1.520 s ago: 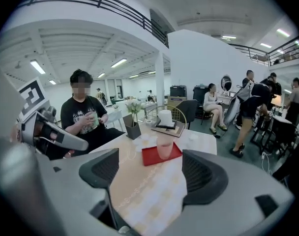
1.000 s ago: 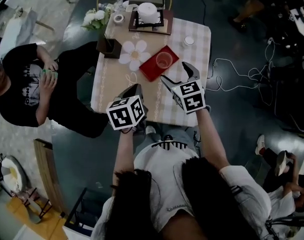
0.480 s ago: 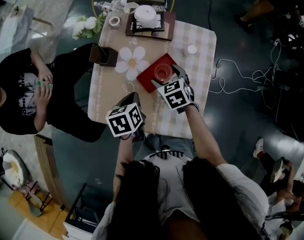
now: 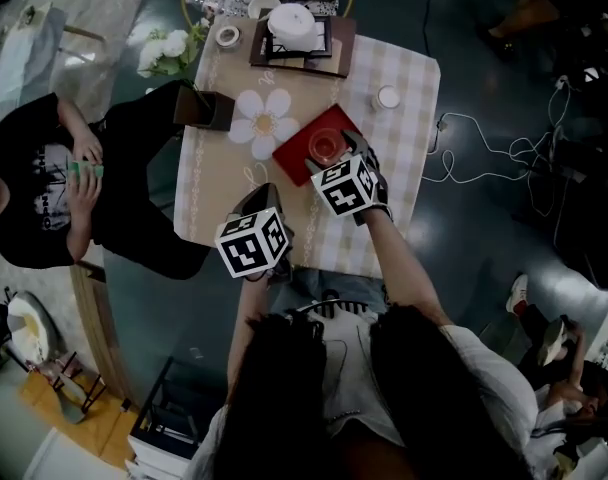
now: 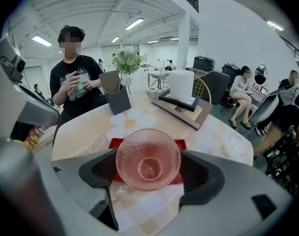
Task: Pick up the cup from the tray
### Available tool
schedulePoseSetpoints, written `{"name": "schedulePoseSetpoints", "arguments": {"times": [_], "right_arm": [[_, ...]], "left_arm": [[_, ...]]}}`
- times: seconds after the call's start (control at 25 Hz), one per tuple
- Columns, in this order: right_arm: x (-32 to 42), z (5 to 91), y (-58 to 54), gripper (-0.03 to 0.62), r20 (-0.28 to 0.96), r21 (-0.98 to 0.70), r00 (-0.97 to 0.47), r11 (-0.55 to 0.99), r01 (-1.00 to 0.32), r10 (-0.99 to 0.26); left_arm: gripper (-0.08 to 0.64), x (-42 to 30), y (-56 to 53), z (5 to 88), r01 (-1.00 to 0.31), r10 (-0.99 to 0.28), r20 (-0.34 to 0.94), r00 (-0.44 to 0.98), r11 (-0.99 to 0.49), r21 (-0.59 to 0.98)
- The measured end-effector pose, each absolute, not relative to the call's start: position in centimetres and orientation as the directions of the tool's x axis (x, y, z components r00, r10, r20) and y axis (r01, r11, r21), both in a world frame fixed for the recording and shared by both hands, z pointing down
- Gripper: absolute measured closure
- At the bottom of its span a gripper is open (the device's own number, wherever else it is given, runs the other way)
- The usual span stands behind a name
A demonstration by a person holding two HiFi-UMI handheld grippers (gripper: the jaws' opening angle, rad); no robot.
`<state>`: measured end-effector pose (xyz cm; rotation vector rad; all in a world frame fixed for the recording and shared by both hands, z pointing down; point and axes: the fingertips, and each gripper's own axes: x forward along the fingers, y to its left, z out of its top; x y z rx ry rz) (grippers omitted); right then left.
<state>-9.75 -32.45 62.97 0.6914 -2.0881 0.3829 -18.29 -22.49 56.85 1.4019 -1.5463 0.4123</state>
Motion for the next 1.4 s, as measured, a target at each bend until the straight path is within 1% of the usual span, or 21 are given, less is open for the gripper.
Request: {"name": "schedulePoseSetpoints", "arguments": {"times": [0.24, 0.4, 0.68, 0.88, 1.12, 1.4], "right_arm": [[-8.9, 61.3, -32.3, 0.201, 0.802, -0.030, -0.483, 0.784, -0.620, -0.352], [-7.1, 60.6, -32.1, 0.201, 0.796, -0.024, -0.478, 0.770, -0.637, -0.371], [-1.9, 60.7, -31.3, 0.201, 0.810, -0.021, -0.419, 0.693, -0.721, -0.410], [0.9, 61.9, -30.3, 0.201, 0.832, -0.015, -0.374, 0.658, -0.753, -0.409], [2.6, 63.0, -29.2, 0.201, 0.835, -0.027, -0.368, 0.638, -0.770, -0.409], [2.4, 63.2, -29.2, 0.201, 0.821, -0.022, -0.381, 0.643, -0.766, -0.425]], "left_arm": [[0.554, -17.9, -22.8, 56.3, -0.894, -0.583, 0.798, 0.153, 0.262, 0.363], [0.554, -17.0, -23.3, 55.9, -0.896, -0.601, 0.782, 0.165, 0.240, 0.373], [0.554, -14.2, -24.6, 55.4, -0.910, -0.607, 0.762, 0.224, 0.149, 0.387], [0.554, -12.5, -24.8, 55.3, -0.917, -0.595, 0.762, 0.256, 0.101, 0.386], [0.554, -11.4, -24.4, 55.7, -0.922, -0.571, 0.776, 0.270, 0.077, 0.378], [0.554, -11.1, -23.6, 56.1, -0.927, -0.543, 0.791, 0.280, 0.062, 0.371]]}}
